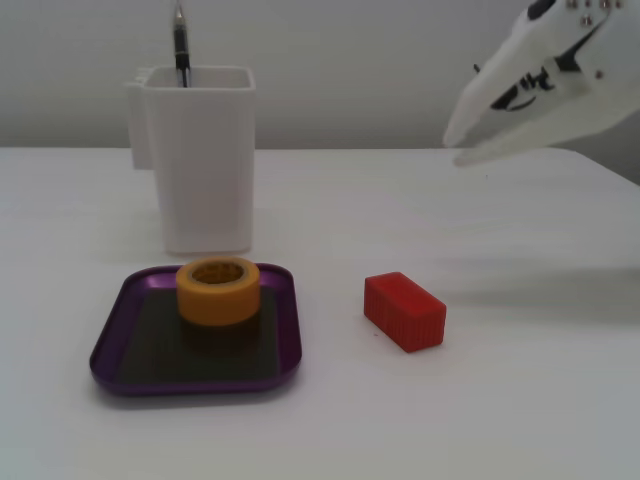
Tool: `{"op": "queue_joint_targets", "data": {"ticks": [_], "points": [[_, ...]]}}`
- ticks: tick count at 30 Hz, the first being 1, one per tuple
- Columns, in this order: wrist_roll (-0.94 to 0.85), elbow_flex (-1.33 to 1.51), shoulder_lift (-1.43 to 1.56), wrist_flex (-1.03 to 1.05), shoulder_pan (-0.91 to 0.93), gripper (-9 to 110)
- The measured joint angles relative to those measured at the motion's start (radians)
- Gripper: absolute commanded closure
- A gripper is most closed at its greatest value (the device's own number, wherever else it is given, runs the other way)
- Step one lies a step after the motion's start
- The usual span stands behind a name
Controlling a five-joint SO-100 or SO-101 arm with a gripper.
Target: Pick up the red cube and place it in the box.
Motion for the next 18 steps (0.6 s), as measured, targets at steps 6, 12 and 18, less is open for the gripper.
{"op": "queue_joint_targets", "data": {"ticks": [6, 12, 18], "points": [[-0.124, -0.29, -0.439, 0.086, 0.003, 92], [-0.137, -0.692, -0.982, 0.29, -0.13, 75], [-0.146, -0.992, -1.401, 0.394, -0.276, 73]]}}
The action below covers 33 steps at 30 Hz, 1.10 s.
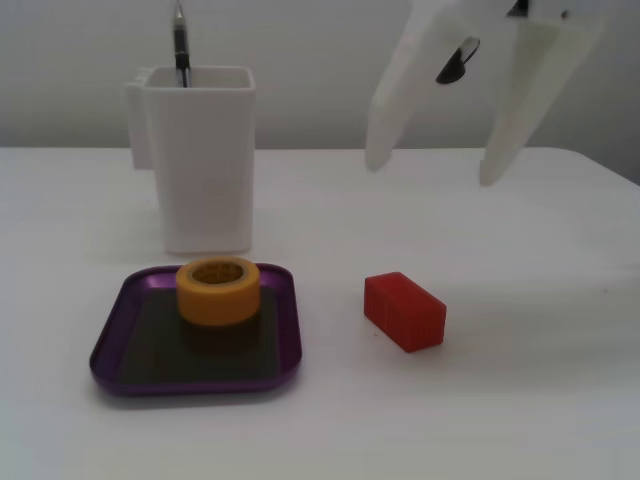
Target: Pick up the red cube and place it in the box.
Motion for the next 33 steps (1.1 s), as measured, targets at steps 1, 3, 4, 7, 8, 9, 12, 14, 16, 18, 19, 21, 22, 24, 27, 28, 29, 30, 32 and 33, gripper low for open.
{"op": "queue_joint_targets", "data": {"ticks": [1, 3, 4, 7, 8, 9, 12, 14, 16, 18, 19, 21, 22, 24, 27, 28, 29, 30, 32, 33], "points": [[-0.002, -0.02, -0.055, -0.002, -0.011, 73], [-0.005, -0.043, -0.155, -0.005, -0.028, 73], [-0.011, -0.046, -0.193, -0.005, -0.029, 73], [-0.046, -0.051, -0.285, -0.021, -0.021, 73], [-0.055, -0.051, -0.305, -0.035, -0.02, 73], [-0.064, -0.051, -0.322, -0.048, -0.018, 73], [-0.089, -0.051, -0.351, -0.08, 0.011, 73], [-0.106, -0.051, -0.354, -0.1, 0.043, 73], [-0.12, -0.051, -0.354, -0.11, 0.075, 73], [-0.124, -0.051, -0.354, -0.124, 0.098, 73], [-0.124, -0.051, -0.354, -0.129, 0.104, 73], [-0.124, -0.051, -0.354, -0.135, 0.118, 73], [-0.124, -0.048, -0.354, -0.14, 0.124, 73], [-0.124, -0.018, -0.354, -0.158, 0.127, 73], [-0.124, 0.052, -0.354, -0.213, 0.124, 73], [-0.124, 0.074, -0.354, -0.23, 0.121, 73], [-0.124, 0.095, -0.354, -0.249, 0.12, 73], [-0.124, 0.115, -0.354, -0.261, 0.12, 73], [-0.124, 0.129, -0.354, -0.267, 0.12, 73], [-0.124, 0.132, -0.354, -0.275, 0.12, 75]]}}
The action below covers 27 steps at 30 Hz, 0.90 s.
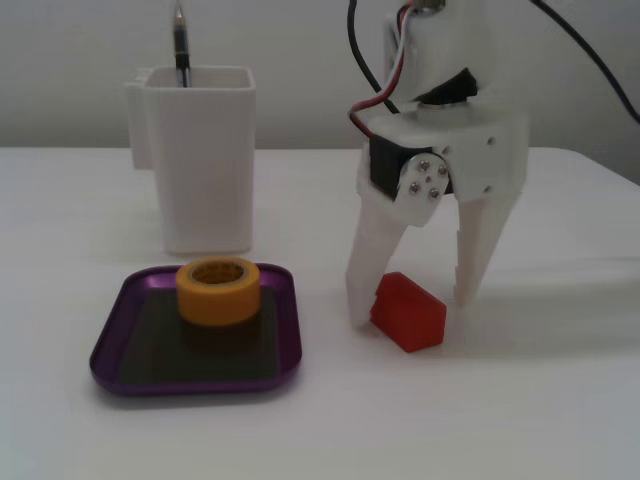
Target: Pick up the red cube and place it in the box.
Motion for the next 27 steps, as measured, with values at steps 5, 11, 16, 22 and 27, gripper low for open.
{"op": "queue_joint_targets", "data": {"ticks": [5, 11, 16, 22, 27], "points": [[0.0, 0.002, 0.0, 0.0, 0.002, 90], [0.006, 0.002, 0.0, 0.002, -0.041, 102], [0.049, -0.069, 0.015, 0.04, -0.086, 102], [0.061, -0.288, 0.117, 0.152, -0.16, 102], [0.044, -0.48, 0.135, 0.16, -0.158, 102]]}}
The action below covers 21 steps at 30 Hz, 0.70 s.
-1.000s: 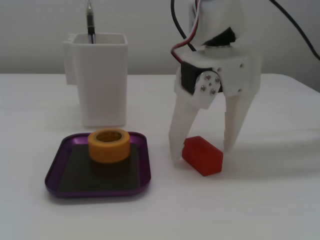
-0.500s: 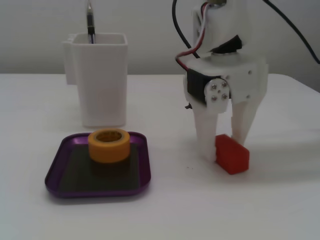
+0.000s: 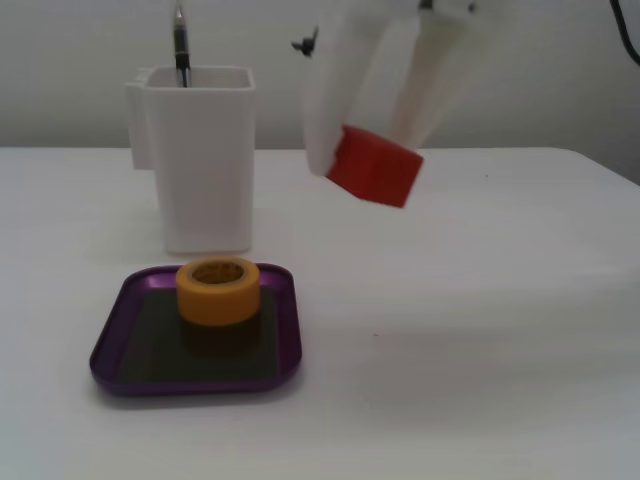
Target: Pick up the red cube and place it in the box.
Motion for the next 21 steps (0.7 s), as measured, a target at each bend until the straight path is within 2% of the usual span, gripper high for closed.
{"op": "queue_joint_targets", "data": {"ticks": [10, 21], "points": [[-0.115, -0.08, -0.21, -0.238, 0.002, 102], [-0.19, -0.08, -0.426, -0.388, 0.035, 102]]}}
